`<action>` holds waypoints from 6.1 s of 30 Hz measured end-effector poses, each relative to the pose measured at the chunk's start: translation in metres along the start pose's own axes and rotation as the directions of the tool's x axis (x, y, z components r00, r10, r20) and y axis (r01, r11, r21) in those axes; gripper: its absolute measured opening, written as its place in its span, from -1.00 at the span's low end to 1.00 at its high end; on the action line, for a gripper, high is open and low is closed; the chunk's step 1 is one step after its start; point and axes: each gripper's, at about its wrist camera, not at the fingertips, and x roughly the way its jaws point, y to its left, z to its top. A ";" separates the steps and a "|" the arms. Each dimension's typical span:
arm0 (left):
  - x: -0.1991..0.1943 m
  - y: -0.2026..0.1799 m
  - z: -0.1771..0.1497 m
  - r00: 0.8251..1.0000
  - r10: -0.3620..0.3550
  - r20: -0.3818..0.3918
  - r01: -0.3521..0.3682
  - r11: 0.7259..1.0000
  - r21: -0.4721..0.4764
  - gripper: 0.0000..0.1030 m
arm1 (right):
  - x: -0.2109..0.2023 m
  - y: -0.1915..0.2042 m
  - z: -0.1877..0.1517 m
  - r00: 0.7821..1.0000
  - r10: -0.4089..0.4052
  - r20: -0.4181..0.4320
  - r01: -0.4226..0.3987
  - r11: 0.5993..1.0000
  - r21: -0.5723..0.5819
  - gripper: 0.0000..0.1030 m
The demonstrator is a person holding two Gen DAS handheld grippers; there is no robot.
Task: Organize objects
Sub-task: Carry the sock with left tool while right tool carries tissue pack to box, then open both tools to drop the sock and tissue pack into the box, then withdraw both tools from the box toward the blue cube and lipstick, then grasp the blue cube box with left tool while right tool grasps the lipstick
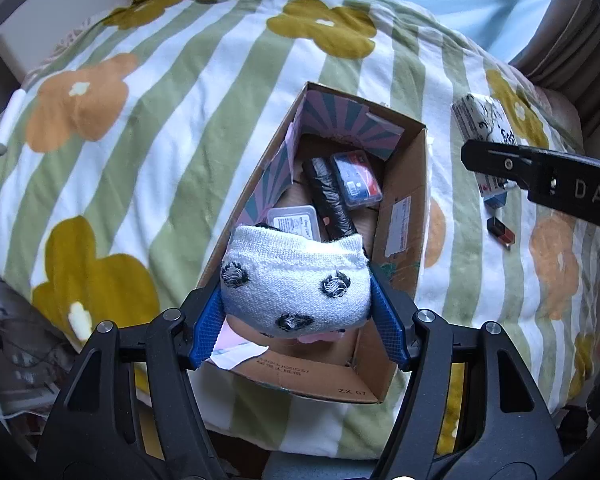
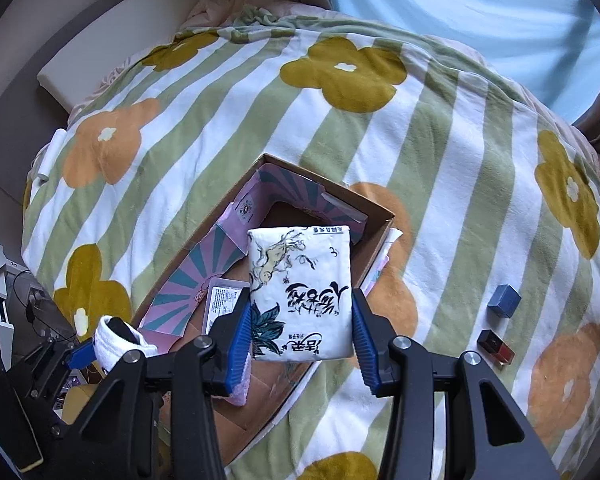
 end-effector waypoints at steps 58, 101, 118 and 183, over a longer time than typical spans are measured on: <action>0.048 0.003 -0.009 1.000 0.020 -0.020 -0.019 0.998 0.058 0.99 | 0.033 0.017 0.029 0.998 0.061 0.032 -0.059 0.996 -0.065 0.99; -0.095 -0.202 0.006 0.971 -0.200 0.131 0.136 0.913 0.384 0.99 | -0.204 -0.162 -0.167 0.930 -0.335 0.151 0.228 0.848 0.478 0.99; -0.072 -0.237 0.026 0.974 -0.210 0.085 0.148 0.875 0.461 0.99 | -0.180 -0.175 -0.174 0.938 -0.318 0.141 0.202 0.828 0.523 0.99; 0.251 -0.389 0.091 0.924 -0.264 -0.277 0.380 0.723 0.578 -0.24 | 0.071 -0.266 -0.165 0.963 -0.256 0.090 0.137 0.747 0.651 -0.17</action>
